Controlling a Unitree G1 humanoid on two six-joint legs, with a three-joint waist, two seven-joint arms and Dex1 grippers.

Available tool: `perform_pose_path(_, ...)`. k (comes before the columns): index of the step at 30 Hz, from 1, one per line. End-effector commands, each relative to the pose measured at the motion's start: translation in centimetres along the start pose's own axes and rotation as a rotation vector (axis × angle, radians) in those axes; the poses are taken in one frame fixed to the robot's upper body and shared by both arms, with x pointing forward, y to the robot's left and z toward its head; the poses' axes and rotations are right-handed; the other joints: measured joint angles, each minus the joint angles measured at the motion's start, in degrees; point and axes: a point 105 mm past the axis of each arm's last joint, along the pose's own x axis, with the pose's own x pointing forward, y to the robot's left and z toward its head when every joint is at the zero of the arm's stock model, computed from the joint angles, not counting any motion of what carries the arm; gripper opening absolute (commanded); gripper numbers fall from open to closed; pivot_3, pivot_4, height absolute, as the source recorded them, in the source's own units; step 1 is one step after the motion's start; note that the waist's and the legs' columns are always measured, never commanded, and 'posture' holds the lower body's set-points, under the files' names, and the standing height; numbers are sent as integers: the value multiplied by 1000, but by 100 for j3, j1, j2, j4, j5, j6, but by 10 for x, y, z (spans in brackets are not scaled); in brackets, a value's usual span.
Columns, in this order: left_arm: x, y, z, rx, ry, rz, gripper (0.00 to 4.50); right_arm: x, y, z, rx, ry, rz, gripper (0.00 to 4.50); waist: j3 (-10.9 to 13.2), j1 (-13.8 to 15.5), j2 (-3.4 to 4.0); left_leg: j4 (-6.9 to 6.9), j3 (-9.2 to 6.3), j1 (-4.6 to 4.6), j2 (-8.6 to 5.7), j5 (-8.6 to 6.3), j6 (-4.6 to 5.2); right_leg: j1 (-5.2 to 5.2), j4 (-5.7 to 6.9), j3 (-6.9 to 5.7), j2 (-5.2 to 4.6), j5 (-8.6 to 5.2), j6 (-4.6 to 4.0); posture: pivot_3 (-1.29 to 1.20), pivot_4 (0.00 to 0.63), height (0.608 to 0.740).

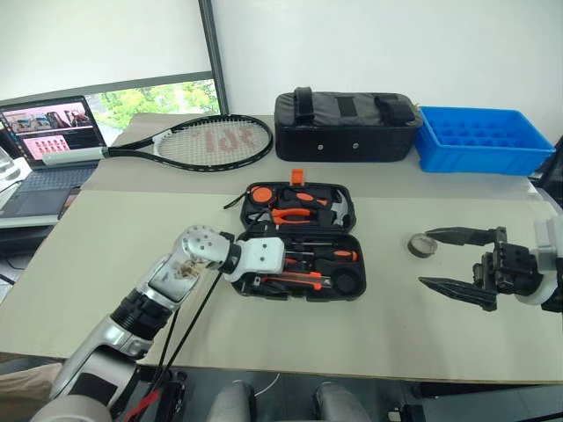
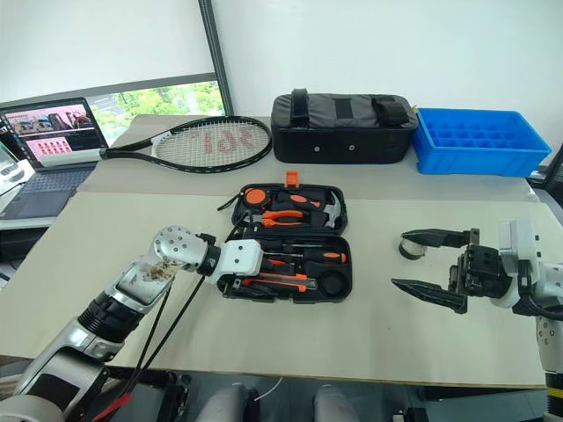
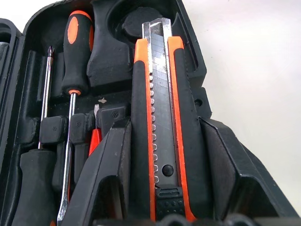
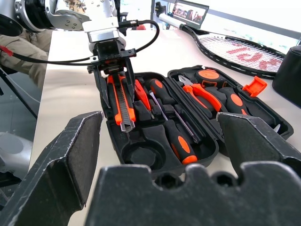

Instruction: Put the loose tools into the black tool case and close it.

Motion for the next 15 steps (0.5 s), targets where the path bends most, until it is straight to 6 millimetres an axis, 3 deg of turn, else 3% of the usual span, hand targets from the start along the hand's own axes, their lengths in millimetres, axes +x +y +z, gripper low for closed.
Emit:
perform_pose_path(1, -9, 13, -7, -16, 41, 69, 1665, -8, -2, 9, -50, -26, -24, 4500, 0, 0, 0, 0, 0, 0, 0, 0, 1, 0, 0, 0, 0, 0, 1, 0, 150, 708)
perform_pose_path(15, -19, 26, -4, -30, 31, 128, 1665, -10, -1, 5, -47, -30, -22, 4500, 0, -9, 0, 0, -1, 0, 0, 2, 3, 0, 4, 1, 0, 0, 1, 0, 150, 708)
